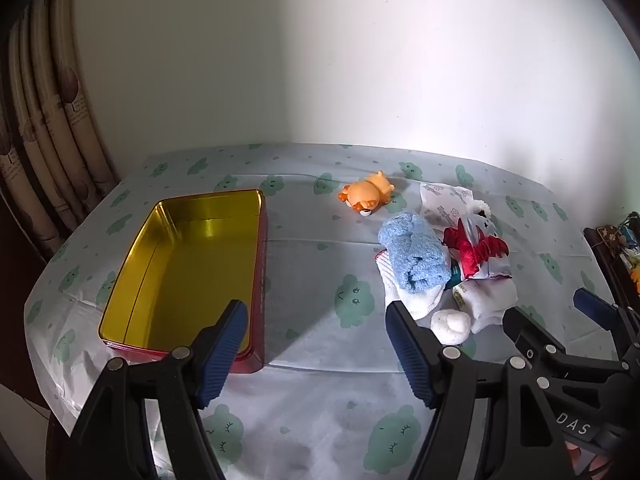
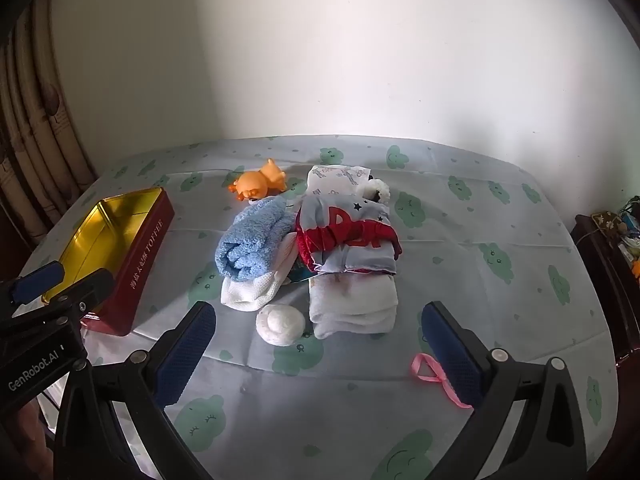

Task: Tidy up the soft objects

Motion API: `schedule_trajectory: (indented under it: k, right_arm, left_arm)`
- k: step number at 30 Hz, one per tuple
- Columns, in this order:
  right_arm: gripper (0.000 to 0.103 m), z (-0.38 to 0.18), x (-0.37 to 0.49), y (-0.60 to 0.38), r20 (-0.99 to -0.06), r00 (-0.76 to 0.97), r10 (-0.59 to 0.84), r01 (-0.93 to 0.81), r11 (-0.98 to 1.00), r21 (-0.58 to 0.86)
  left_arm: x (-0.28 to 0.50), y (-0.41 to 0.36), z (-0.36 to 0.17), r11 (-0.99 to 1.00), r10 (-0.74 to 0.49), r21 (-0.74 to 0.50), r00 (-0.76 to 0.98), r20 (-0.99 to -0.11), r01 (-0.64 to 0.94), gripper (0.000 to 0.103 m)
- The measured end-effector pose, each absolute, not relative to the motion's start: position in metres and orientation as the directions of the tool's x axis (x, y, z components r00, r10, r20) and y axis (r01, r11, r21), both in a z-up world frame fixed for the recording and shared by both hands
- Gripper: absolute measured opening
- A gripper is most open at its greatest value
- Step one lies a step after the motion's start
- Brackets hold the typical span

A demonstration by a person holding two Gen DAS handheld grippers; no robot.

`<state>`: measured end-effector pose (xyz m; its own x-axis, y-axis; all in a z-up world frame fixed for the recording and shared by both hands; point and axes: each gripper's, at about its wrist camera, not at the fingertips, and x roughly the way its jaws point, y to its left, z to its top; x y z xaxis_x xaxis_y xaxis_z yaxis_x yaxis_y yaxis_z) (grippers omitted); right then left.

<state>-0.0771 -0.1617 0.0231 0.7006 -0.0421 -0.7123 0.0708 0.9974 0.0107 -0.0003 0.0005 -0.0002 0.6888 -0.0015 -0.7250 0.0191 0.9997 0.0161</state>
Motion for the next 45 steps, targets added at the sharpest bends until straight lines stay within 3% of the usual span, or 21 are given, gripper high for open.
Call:
schedule_trajectory:
  k: [17,34,45]
  right_arm:
    - [0.102,0.025,-0.08,-0.162,-0.719,0.694,-0.038,0.07,0.997,0.014]
    - [0.102,0.015,-0.076,-0.163,-0.729,0.684,-0.025,0.073,0.997,0.035]
    - [0.102,0.016,-0.076,-0.164,-0.729,0.684,-0.02,0.073,0.996,0.042]
  left_arm:
    - [0.002,-0.001,-0.003,0.999,0.013,0.034,0.68,-0.733,0.018,0.074]
    - [0.004,-0.005,-0.022,0.995,-0.069,-0.012,0.632,-0.772,0.095,0.074]
    - [0.003,-0.01,-0.019,0.995,-0.036,0.033,0.643,-0.765,0.095,0.074]
